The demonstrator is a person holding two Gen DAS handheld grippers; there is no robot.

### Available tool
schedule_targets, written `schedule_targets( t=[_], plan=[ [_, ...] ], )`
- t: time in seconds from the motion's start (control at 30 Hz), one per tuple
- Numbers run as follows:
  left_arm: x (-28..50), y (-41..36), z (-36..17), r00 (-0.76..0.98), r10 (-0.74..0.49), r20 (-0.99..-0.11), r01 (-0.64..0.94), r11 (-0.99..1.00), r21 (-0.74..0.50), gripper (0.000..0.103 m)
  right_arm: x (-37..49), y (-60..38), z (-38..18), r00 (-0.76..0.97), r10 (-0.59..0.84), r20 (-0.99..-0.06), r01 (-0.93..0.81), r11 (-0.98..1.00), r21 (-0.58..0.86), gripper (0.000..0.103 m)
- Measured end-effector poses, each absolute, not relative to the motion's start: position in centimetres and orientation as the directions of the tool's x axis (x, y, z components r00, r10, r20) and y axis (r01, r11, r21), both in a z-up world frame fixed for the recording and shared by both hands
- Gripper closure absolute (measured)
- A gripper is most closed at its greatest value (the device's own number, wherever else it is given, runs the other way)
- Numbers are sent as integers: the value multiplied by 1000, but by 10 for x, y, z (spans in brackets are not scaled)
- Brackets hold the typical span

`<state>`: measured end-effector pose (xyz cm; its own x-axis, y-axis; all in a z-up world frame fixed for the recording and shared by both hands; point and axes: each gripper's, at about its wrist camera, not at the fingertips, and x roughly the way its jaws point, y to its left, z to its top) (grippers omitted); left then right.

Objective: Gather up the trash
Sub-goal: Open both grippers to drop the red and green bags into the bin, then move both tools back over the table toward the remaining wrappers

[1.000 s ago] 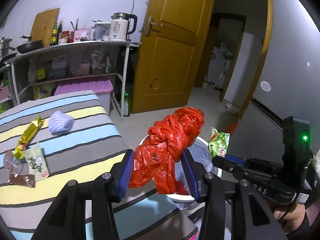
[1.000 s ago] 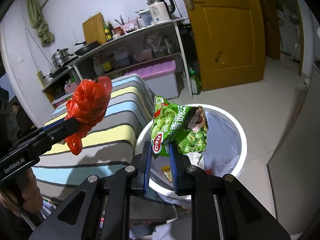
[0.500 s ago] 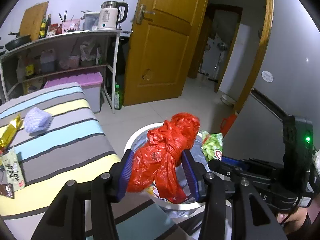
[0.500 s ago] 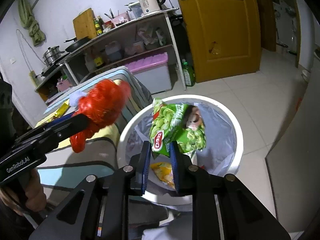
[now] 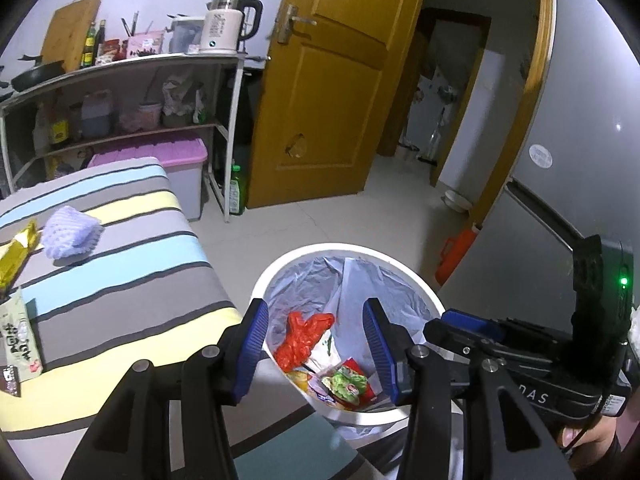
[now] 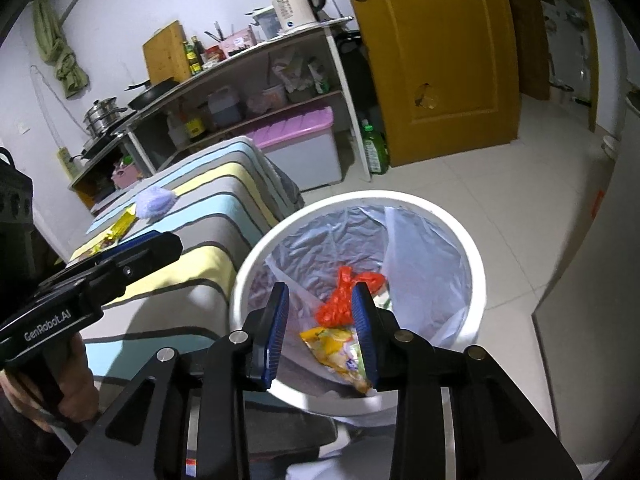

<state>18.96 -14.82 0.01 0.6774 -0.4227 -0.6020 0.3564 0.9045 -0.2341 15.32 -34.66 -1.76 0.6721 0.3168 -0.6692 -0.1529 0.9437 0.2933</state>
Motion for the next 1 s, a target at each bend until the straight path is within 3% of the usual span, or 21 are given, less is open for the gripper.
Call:
schedule_targets(
  t=[0.4,1.0],
  plan=[
    [152,-96,23,763,-336,-552,253,941,-224,54,133,-312,6,683,390,-618,-262,920,292,69],
    [93,6,38,841,-176,-511,71,973,-219,54,109,-226,26,624,485,-613,-437,867,241,69]
  ],
)
